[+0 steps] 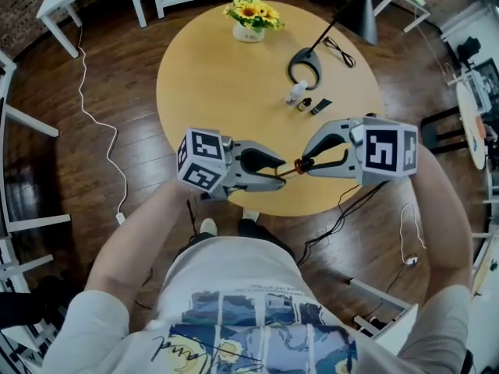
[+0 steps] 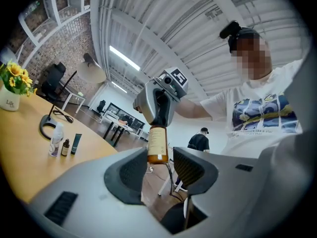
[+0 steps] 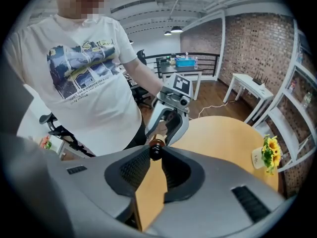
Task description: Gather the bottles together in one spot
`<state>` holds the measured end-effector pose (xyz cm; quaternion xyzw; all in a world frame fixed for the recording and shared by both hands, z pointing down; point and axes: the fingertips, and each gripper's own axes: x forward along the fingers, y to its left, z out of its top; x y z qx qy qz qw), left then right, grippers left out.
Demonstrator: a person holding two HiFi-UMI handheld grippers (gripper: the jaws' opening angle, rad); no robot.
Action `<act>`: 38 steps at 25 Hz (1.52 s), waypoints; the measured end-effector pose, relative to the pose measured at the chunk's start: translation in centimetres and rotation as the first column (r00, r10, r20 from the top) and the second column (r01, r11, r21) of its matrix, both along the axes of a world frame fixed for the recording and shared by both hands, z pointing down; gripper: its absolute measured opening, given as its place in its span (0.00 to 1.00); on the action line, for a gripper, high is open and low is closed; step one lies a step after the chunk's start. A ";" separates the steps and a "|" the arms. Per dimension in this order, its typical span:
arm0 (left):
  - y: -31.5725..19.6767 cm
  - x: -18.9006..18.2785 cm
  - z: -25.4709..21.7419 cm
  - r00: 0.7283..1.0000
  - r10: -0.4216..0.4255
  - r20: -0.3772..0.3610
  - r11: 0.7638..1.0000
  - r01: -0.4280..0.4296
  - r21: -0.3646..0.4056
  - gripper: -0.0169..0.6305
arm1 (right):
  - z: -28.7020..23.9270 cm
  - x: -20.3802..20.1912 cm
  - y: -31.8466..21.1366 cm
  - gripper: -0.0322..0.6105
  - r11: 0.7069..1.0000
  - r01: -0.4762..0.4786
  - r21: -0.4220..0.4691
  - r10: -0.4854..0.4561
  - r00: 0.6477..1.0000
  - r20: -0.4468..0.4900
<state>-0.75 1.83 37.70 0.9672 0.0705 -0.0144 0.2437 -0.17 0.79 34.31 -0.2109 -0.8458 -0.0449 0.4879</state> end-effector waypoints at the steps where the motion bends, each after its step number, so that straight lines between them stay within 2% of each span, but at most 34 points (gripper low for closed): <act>1: -0.3 0.0 0.3 1.000 -0.015 0.018 1.000 0.015 0.005 0.25 | 0.1 0.4 -0.4 0.19 1.000 -0.010 0.011 0.010 1.000 -0.008; 4: -1.6 0.3 1.8 0.993 -0.074 0.095 0.997 0.071 0.034 0.25 | 0.6 2.0 -1.9 0.19 0.998 -0.034 0.053 0.036 0.999 -0.039; 6: -3.0 0.4 3.3 0.973 -0.148 0.179 0.988 0.138 0.068 0.25 | 1.4 3.6 -3.6 0.19 0.995 -0.052 0.087 0.059 0.996 -0.073; 9: -5.6 0.0 5.6 0.911 -0.270 0.310 0.962 0.242 0.126 0.25 | 2.6 6.3 -6.6 0.19 0.988 -0.097 0.122 0.112 0.987 -0.118; 13: -8.7 -0.8 7.0 0.818 -0.408 0.405 0.913 0.375 0.161 0.25 | 4.4 10.4 -10.8 0.19 0.970 -0.169 0.175 0.198 0.966 -0.164; 15: -9.6 -1.0 7.5 0.775 -0.441 0.452 0.896 0.405 0.179 0.25 | 5.5 12.6 -12.9 0.19 0.959 -0.200 0.199 0.239 0.951 -0.196; 17: -10.1 -0.9 7.8 0.749 -0.453 0.482 0.889 0.416 0.189 0.25 | 6.7 14.7 -14.9 0.19 0.951 -0.220 0.218 0.270 0.935 -0.232; 22: -11.1 0.3 8.7 0.712 -0.474 0.518 0.875 0.445 0.190 0.25 | 10.0 18.5 -19.0 0.19 0.943 -0.230 0.239 0.297 0.908 -0.297; 28: -11.9 1.3 9.6 0.670 -0.497 0.552 0.851 0.501 0.157 0.25 | 14.5 21.4 -22.6 0.19 0.943 -0.221 0.249 0.302 0.883 -0.360; 38: -12.4 2.6 11.5 0.635 -0.485 0.601 0.840 0.529 0.120 0.25 | 22.5 23.0 -27.0 0.19 0.938 -0.202 0.281 0.309 0.857 -0.413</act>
